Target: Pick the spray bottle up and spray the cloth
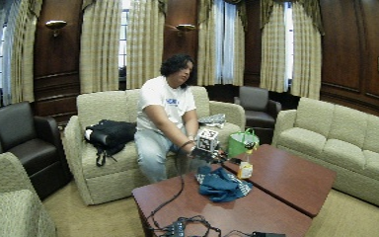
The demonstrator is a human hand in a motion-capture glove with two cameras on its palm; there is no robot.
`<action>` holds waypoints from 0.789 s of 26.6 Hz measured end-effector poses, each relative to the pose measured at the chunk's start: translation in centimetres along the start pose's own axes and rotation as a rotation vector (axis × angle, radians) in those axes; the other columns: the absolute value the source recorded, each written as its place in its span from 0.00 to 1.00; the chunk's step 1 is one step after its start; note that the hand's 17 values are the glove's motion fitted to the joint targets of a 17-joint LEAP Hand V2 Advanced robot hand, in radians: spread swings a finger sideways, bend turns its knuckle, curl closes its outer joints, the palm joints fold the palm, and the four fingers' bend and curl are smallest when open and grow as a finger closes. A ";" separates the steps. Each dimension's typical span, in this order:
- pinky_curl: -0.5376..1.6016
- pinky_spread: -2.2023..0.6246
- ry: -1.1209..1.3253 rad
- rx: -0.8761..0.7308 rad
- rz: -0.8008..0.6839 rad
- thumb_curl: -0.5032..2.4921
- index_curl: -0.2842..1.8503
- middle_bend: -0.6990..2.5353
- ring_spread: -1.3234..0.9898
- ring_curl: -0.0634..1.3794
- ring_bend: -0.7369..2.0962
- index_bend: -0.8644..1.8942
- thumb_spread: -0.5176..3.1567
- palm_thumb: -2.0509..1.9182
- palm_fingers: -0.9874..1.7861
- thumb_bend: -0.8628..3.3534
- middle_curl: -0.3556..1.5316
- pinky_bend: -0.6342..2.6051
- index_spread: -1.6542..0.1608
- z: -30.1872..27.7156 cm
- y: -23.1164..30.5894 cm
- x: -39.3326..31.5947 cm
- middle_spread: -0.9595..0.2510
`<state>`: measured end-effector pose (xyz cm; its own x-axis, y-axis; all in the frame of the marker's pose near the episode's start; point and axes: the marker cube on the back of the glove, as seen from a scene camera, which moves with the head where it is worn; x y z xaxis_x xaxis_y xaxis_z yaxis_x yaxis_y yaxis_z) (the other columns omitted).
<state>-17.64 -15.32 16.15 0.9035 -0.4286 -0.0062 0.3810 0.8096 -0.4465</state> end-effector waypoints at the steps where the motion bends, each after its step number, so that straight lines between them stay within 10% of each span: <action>1: 0.40 0.80 0.000 0.001 0.010 0.30 0.26 0.29 0.49 0.27 0.40 0.36 0.40 0.62 0.40 0.20 0.39 0.28 0.64 -0.2 0.9 0.4 0.65; 21: 0.40 0.85 0.017 0.103 0.083 0.28 0.23 0.31 0.51 0.27 0.42 0.35 0.41 0.62 0.42 0.20 0.39 0.26 0.63 -3.2 9.9 5.4 0.69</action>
<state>-9.64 -10.84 8.83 0.9296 -0.3644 -0.0551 0.3238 0.8790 -0.3499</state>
